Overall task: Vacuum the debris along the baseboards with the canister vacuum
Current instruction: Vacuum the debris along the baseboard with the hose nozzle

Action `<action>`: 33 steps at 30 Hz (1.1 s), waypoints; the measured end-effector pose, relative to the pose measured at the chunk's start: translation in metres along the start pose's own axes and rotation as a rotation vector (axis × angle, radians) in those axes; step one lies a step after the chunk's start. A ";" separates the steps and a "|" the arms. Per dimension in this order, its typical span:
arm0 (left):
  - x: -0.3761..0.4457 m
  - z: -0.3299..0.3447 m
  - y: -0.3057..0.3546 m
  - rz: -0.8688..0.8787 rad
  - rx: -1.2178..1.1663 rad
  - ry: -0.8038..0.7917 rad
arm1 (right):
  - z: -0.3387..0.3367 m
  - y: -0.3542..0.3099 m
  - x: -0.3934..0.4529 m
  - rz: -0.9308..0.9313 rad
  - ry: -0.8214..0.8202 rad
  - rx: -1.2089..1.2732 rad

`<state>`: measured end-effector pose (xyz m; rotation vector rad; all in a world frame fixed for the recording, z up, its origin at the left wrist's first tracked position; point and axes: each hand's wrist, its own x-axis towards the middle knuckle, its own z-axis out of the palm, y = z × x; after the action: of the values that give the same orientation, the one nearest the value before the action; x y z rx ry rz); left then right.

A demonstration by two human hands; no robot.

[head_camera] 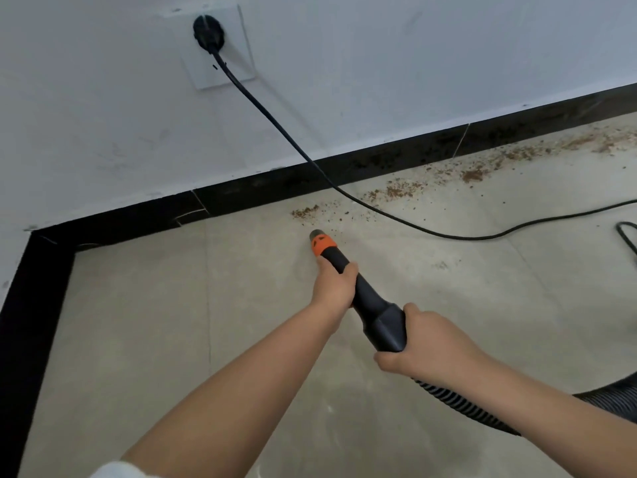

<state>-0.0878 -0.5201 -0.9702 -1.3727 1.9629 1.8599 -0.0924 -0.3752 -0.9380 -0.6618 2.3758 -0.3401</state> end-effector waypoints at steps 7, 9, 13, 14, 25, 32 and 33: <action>0.019 -0.007 0.004 0.055 0.125 0.104 | 0.003 -0.014 0.025 0.001 -0.025 0.084; 0.025 -0.012 0.006 0.055 0.137 0.134 | 0.004 -0.019 0.035 -0.001 -0.031 0.092; 0.037 -0.020 0.011 0.059 0.159 0.160 | 0.004 -0.026 0.051 -0.008 -0.019 0.103; 0.039 -0.022 0.013 0.055 0.170 0.160 | 0.004 -0.027 0.054 -0.010 -0.013 0.110; 0.065 -0.031 0.037 0.050 0.198 0.175 | -0.009 -0.034 0.084 -0.052 -0.018 0.158; 0.065 -0.050 0.030 -0.019 0.151 0.273 | -0.006 -0.047 0.095 -0.099 -0.063 0.158; 0.065 -0.055 0.029 -0.026 0.138 0.290 | -0.006 -0.052 0.097 -0.111 -0.071 0.158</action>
<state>-0.1189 -0.6045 -0.9759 -1.6952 2.1433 1.5528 -0.1417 -0.4708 -0.9624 -0.7208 2.2231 -0.5376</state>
